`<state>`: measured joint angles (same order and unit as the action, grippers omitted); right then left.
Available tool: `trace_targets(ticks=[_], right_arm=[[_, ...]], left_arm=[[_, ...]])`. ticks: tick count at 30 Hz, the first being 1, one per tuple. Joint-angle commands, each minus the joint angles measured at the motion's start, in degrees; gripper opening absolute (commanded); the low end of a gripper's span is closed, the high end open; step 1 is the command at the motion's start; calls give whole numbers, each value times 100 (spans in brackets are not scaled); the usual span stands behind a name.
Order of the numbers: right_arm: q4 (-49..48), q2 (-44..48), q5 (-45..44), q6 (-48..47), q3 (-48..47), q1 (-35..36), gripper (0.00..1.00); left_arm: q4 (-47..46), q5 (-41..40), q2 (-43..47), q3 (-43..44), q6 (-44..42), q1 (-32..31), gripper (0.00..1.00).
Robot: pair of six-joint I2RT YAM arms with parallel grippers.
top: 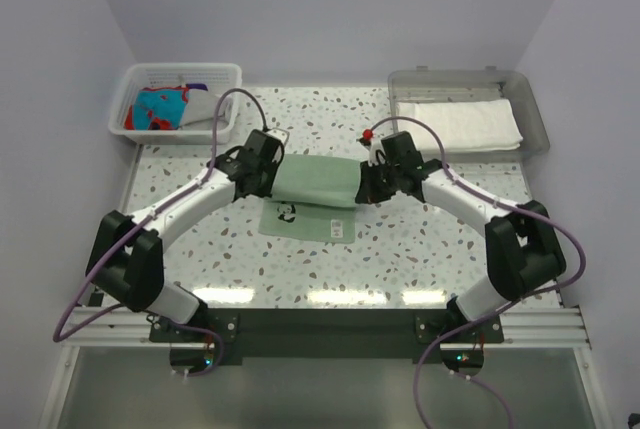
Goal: Fold and stack the towels
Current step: Fold the towel
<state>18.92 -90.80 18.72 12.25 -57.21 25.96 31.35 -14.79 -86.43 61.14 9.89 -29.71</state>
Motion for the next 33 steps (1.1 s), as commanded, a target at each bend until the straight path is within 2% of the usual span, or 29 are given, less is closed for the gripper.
trace_targets(ticks=[1,9,22,26,27,28,29,30,31,32,33], right_arm=[[393,414,-229,119,-36,-12,0],[429,485,-211,286,228,76,0],[-81,-209,-159,454,711,226,0],[-81,-394,-62,384,720,322,0],[-55,-377,-53,349,720,349,0],[32,-333,-44,279,737,349,3],[85,-289,0,234,738,375,15],[173,-141,35,182,720,384,23],[374,-52,70,77,703,393,30],[480,62,192,24,659,445,41],[586,176,246,-38,624,472,46]], left_arm=[[371,-455,311,231,-119,36,0],[398,-455,399,-32,-57,1,0],[-32,116,48,-893,250,-87,2],[-59,160,-40,-1008,320,-140,12],[-42,152,-14,-1034,338,-166,23],[-33,169,91,-1061,373,-166,28],[-15,204,179,-1096,399,-175,34],[89,239,388,-1087,417,-175,45],[125,335,521,-1105,469,-184,50],[178,423,679,-1113,496,-201,58],[187,502,837,-1122,531,-201,64]])
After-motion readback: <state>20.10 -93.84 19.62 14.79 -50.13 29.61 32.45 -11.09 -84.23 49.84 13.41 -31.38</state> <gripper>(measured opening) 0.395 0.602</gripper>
